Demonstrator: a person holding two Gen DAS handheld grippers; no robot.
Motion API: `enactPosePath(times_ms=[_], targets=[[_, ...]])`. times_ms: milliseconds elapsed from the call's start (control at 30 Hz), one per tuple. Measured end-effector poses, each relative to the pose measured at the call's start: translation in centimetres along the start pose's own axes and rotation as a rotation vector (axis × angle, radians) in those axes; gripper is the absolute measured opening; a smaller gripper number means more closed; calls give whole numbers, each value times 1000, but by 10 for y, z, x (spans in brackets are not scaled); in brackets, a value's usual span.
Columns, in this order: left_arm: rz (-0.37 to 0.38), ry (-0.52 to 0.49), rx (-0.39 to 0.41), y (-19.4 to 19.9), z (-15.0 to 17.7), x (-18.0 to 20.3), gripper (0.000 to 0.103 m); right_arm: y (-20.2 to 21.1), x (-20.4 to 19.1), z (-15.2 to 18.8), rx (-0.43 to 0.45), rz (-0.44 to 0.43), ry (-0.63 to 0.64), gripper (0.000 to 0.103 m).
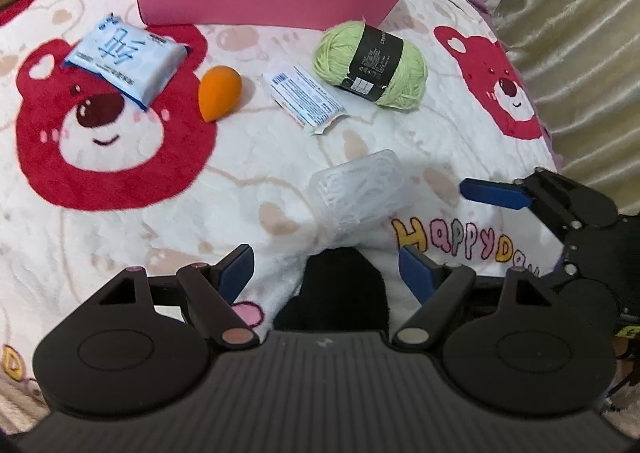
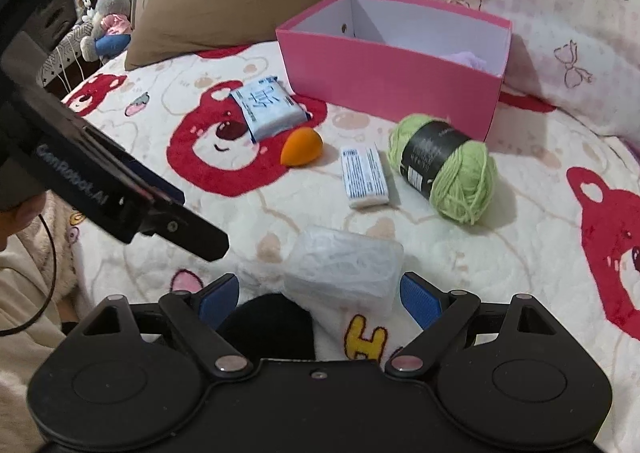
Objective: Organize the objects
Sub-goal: 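Withdraw the left gripper from the box toward the clear plastic box, then close the left gripper on the clear plastic floss box and lift it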
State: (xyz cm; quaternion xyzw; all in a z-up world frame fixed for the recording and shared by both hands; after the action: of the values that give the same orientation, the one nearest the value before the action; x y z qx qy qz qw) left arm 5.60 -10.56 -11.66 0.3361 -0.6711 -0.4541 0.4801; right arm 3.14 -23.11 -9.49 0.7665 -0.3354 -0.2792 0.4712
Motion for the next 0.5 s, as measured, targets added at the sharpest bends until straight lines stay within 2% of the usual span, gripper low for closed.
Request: enactPosePath(times_ms=[167, 300, 367, 500], targets=[[33, 23, 61, -9, -1, -1, 79, -16, 6, 1, -1, -40, -44, 90], [56, 59, 105, -15, -6, -8, 79, -31, 12, 6, 21, -21, -73, 90], [42, 74, 102, -23, -9, -13, 78, -36, 18, 8, 43, -8, -129, 90], [15, 87, 126, -34, -12, -22, 77, -45, 25, 11, 72, -46, -214, 90]])
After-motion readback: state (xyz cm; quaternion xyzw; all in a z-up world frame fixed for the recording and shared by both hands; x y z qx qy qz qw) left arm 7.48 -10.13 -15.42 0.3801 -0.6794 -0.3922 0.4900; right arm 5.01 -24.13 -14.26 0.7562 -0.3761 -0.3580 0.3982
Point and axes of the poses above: each gripper's, at about its wrist camera, not at the fingertips, and y roughly against the way its jaws point, x to its right, z to its underside, the point moved 5 cm from there along -y, roughly the way its jaws point, and after that the axes turned 14 degrees about -x, right-handed, at the moved point
